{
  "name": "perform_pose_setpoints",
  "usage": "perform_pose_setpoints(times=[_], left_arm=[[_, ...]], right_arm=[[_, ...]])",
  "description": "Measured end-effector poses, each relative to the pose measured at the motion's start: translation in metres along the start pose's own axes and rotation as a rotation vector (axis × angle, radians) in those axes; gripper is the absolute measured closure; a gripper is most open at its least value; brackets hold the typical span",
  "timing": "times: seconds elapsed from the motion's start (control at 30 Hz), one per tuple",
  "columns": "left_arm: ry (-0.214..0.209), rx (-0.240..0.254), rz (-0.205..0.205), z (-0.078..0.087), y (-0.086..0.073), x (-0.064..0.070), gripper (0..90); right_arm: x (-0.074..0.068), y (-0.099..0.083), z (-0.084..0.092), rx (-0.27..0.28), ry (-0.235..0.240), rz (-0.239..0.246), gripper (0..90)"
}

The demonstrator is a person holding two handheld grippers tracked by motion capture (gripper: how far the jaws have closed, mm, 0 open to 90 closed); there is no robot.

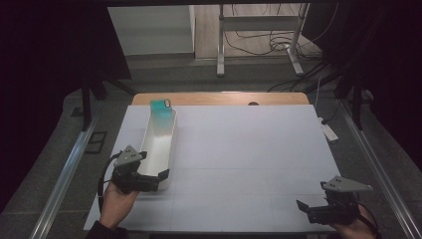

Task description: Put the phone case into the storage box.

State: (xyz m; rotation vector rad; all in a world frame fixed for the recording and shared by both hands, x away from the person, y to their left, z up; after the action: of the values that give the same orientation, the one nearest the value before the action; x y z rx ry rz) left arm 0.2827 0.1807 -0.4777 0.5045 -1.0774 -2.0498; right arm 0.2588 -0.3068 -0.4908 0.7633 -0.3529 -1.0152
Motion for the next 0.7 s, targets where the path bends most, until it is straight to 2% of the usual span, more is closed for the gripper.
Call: perform_pose_setpoints(times=[0.2, 0.7], left_arm=[[0.016, -0.004, -0.005, 0.006, -0.007, 0.000, 0.0], [0.036, 0.002, 0.014, 0.024, -0.024, -0.001, 0.0]], right_arm=[[0.000, 0.000, 0.000, 0.000, 0.000, 0.002, 0.0], [-0.001, 0.000, 0.000, -0.005, -0.002, 0.006, 0.0]])
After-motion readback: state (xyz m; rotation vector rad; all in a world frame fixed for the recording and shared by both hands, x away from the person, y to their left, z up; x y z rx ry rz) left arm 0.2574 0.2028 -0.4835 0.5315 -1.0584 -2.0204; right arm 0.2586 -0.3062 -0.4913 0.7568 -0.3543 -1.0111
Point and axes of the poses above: each handheld gripper's, and its own axes: z roughly backward along the jaws, y roughly out of its top, x roughly to its right, the point moved 6 cm from there along -z, roughly forward along the jaws, and after that the axes turned 8 degrees about -z, right-handed, at the moved point
